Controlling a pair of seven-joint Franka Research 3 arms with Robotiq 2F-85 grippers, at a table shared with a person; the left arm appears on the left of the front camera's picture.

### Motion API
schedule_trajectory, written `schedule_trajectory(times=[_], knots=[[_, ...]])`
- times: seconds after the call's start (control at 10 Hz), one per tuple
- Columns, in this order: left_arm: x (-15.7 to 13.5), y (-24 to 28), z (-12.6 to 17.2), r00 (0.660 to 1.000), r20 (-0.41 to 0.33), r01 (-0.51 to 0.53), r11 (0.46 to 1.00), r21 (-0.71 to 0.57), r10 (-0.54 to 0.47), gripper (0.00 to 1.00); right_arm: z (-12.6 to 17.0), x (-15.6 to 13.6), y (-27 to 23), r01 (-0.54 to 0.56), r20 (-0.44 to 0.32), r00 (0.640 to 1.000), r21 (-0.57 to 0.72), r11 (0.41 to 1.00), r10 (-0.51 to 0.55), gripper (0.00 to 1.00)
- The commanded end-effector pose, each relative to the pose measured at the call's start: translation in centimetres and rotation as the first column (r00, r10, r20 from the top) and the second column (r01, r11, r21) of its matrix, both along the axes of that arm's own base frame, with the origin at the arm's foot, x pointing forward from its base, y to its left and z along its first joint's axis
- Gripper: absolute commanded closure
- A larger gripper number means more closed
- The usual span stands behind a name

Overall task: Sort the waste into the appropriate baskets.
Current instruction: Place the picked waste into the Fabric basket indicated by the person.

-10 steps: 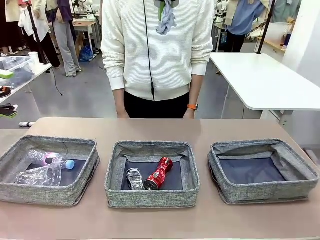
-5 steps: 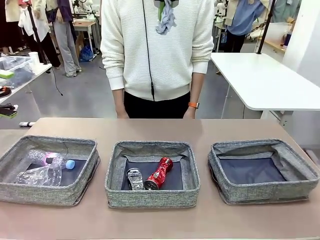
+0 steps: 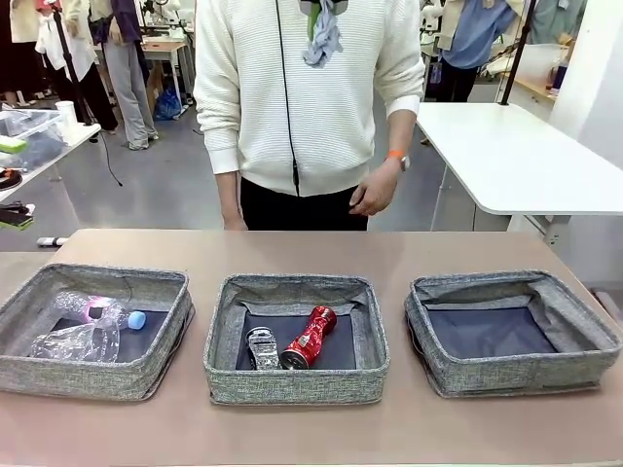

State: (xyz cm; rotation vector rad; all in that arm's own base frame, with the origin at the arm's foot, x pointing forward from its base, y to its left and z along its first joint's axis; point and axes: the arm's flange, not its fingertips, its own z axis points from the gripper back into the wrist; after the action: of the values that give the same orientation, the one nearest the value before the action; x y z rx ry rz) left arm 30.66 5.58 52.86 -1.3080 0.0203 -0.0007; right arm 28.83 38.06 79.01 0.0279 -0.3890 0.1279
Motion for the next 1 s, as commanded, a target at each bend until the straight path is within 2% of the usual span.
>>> schedule_trajectory(times=[0.0,0.9], knots=[[-0.08,-0.21,0.53,1.0,-0.008,-0.002,1.0,-0.014,0.002,0.0,0.12,-0.19,-0.25,0.01,0.009,1.0,0.002,1.0,-0.01,0.92],[-0.08,-0.21,0.53,1.0,-0.008,-0.002,1.0,-0.014,0.002,0.0,0.12,-0.19,-0.25,0.01,0.009,1.0,0.002,1.0,-0.01,0.92]])
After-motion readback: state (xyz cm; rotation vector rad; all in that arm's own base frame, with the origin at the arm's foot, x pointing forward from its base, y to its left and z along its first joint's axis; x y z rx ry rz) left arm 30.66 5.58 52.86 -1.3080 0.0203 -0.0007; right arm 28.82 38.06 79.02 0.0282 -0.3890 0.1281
